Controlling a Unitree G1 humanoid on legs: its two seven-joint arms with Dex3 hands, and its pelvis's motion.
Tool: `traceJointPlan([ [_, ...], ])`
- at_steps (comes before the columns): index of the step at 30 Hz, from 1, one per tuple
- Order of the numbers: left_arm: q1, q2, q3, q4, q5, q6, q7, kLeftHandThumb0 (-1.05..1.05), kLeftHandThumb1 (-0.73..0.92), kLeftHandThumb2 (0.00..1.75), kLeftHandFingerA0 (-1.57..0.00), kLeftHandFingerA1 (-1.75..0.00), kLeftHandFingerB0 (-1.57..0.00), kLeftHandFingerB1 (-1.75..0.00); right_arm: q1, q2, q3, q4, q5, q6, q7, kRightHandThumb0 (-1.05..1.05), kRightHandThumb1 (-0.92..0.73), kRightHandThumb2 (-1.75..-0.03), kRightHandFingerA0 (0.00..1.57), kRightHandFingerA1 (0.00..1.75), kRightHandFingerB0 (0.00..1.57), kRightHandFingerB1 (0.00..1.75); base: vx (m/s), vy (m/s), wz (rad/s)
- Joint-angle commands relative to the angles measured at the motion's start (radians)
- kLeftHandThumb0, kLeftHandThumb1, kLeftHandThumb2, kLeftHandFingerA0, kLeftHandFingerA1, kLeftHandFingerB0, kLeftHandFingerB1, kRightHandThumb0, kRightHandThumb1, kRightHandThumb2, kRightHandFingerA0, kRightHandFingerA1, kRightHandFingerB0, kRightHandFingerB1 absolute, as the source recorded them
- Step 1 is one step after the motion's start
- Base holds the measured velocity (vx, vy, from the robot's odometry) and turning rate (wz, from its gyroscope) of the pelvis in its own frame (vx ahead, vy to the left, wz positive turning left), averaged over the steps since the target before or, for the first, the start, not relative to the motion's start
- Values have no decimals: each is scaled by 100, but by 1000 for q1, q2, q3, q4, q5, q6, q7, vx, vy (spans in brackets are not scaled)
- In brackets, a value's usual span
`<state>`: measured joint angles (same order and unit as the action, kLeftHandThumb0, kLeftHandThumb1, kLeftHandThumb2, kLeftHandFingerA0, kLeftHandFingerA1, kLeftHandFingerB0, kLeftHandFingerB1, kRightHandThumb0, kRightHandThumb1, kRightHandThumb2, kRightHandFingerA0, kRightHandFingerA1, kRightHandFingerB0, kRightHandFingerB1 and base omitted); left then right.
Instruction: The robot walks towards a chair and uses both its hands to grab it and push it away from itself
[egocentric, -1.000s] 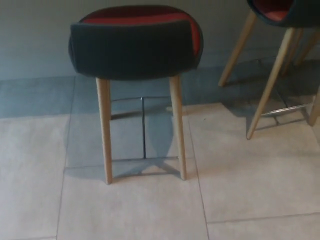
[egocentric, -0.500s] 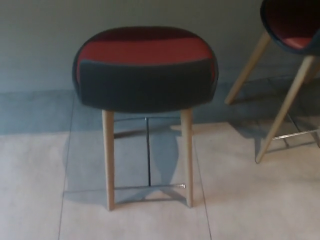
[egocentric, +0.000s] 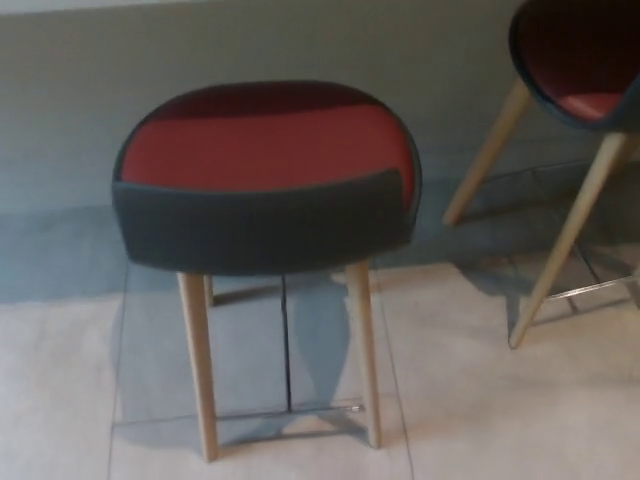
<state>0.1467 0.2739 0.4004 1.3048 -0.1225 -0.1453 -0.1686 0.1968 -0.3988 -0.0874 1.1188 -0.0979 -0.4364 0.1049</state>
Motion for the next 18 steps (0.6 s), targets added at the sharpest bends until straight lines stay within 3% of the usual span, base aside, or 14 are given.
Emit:
traceJointPlan([
  [1, 7, 23, 2, 0, -10, -7, 4, -58, 54, 57, -21, -40, -22, -30, 2, -3, 0, 4, 1, -26, -10, -78, -65, -61, 14, 51, 4, 28, 98, 96, 8],
  [8, 13, 27, 5, 5, -11, -10, -3, -59, 54, 57, -24, -37, -23, -29, 9, 4, -4, -10, 7, -22, -4, -75, -65, -61, 14, 53, 4, 28, 95, 60, 6],
  [15, 11, 37, 3, 6, -5, -12, 1, -59, 54, 57, -22, -39, -23, -30, 6, 4, -10, -26, 14, -43, -4, -70, -64, -59, 15, 53, 6, 29, 87, -82, -5],
  [16, 10, 40, 2, 5, -4, -13, 1, -31, 31, 91, -9, -54, -8, -51, 5, 2, -7, -29, 9, -42, -8, -72, -64, -60, 15, 53, 6, 27, 37, -83, 7],
  [17, 9, 41, 0, 5, -4, -13, 0, -31, 31, 91, -9, -54, -8, -51, 5, 1, -6, -30, 6, -42, -10, -72, -64, -60, 15, 53, 6, 27, 27, -66, -8],
  [18, 2, 45, -1, 2, -3, -12, 1, -58, 54, 57, -25, -40, -23, -30, 1, 3, -14, -33, 18, -37, 1, -72, -64, -59, 16, 51, 5, 31, 52, -111, -4],
])
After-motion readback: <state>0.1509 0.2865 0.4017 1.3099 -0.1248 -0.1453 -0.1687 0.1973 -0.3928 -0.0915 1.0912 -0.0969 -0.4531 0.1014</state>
